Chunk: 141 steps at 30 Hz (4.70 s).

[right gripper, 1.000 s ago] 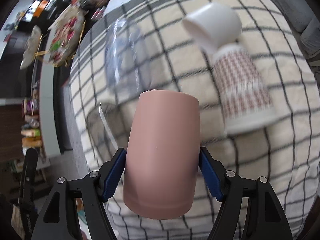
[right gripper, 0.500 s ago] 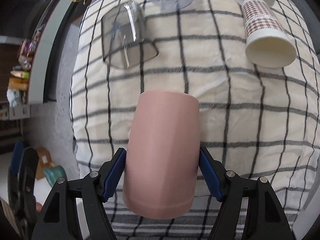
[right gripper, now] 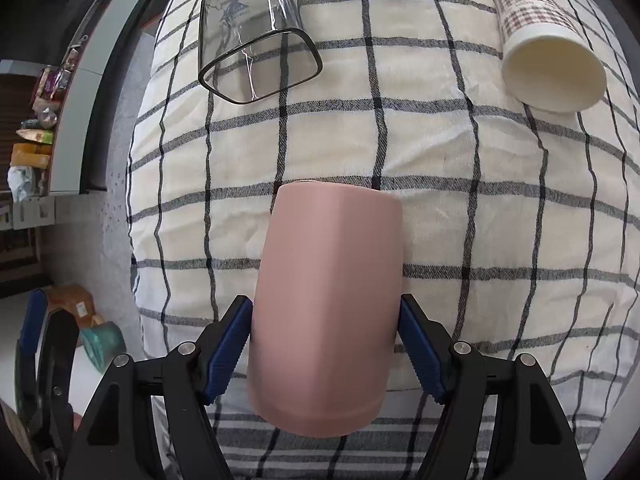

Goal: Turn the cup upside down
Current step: 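Lift the pink cup with the right tool and carry it toward the left tool, then close the left tool on the pink cup while the right tool opens and releases it, then turn the pink cup upright, bottom up, with the left tool and lower it onto the table, then open the left tool and lift it away from the pink cup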

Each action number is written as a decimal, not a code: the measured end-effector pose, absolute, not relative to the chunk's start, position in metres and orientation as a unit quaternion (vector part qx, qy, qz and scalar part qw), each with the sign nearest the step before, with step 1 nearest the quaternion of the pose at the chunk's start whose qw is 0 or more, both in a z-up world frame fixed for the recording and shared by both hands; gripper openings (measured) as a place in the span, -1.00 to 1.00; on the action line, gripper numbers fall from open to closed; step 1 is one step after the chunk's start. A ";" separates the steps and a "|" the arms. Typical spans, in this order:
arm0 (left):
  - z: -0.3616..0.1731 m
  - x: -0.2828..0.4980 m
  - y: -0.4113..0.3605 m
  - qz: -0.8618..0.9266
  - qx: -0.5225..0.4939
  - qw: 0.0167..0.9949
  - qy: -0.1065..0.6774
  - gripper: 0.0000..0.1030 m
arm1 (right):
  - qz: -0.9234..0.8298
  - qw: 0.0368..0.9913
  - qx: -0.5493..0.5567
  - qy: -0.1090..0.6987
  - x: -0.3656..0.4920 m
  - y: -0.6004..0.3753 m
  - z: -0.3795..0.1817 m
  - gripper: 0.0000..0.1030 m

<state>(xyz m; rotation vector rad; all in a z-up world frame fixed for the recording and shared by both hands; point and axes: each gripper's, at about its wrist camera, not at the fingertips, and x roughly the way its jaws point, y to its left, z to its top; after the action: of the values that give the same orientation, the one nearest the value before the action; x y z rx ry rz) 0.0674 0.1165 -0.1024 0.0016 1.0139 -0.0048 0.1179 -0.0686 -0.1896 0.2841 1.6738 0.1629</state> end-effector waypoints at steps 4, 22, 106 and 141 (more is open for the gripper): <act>-0.096 0.070 0.106 -0.026 0.004 0.861 0.508 1.00 | 0.070 0.674 0.138 0.722 0.110 -0.083 -0.171 0.65; -0.142 0.129 -0.022 -0.154 0.069 0.637 0.752 1.00 | -0.029 0.741 0.282 0.609 0.073 -0.216 -0.076 0.83; -0.181 0.072 -0.069 -0.020 0.062 0.944 0.324 0.40 | -0.046 0.691 0.416 0.589 0.019 -0.289 -0.184 0.83; -0.073 0.009 -0.012 -0.031 0.034 0.902 0.430 0.78 | -0.065 0.898 0.149 0.409 -0.007 -0.226 -0.014 0.83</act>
<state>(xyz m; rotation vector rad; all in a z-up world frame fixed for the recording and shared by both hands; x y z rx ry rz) 0.0092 -0.0122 -0.0734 0.0695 0.8897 -0.0640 -0.0067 -0.2262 -0.0144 0.3086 0.8460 -0.1351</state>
